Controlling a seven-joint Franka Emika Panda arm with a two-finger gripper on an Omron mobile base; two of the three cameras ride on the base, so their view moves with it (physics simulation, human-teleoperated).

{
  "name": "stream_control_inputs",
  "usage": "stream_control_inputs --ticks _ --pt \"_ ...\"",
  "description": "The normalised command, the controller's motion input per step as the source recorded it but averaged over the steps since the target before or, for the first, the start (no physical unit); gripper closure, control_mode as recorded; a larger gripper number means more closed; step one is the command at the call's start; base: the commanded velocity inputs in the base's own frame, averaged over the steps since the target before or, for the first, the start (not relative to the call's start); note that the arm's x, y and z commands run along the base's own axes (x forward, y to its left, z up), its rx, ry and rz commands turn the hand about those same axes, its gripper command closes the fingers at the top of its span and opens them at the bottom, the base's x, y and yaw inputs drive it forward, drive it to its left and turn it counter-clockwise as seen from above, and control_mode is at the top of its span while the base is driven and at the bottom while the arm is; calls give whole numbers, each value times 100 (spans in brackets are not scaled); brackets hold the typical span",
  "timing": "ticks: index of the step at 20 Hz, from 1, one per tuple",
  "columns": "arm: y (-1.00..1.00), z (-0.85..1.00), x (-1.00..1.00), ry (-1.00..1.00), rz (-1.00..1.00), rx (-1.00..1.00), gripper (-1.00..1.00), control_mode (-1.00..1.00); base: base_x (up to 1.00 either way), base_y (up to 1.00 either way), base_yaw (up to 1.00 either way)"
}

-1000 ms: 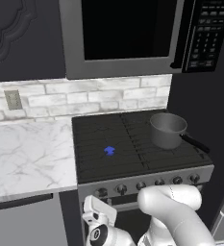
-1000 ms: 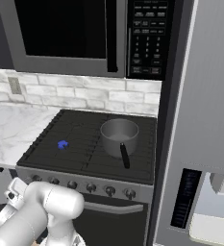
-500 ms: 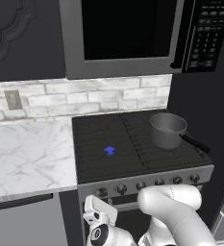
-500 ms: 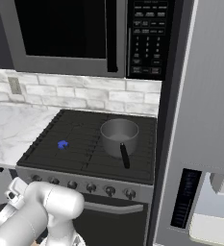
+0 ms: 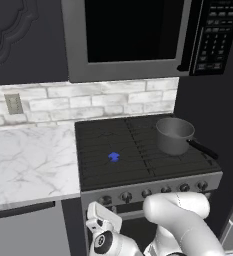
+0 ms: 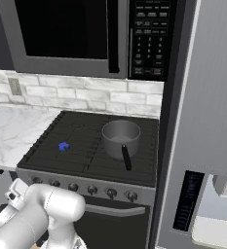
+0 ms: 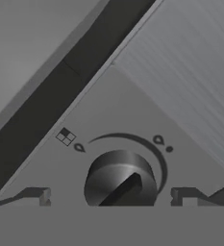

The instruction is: Turn off the front left burner of the stove.

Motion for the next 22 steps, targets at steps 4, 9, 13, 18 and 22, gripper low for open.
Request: stream_control_inputs --ticks 4,9,13,18,22 --pt "0 7 12 10 0 0 -100 -100 0 0 0" --pt "0 1 11 9 0 0 -100 -100 0 0 0" --pt "0 0 11 4 0 0 -100 -100 0 0 0" --pt "0 0 11 2 0 0 -100 -100 0 0 0" --pt "0 0 7 1 0 0 -100 -100 0 0 0"
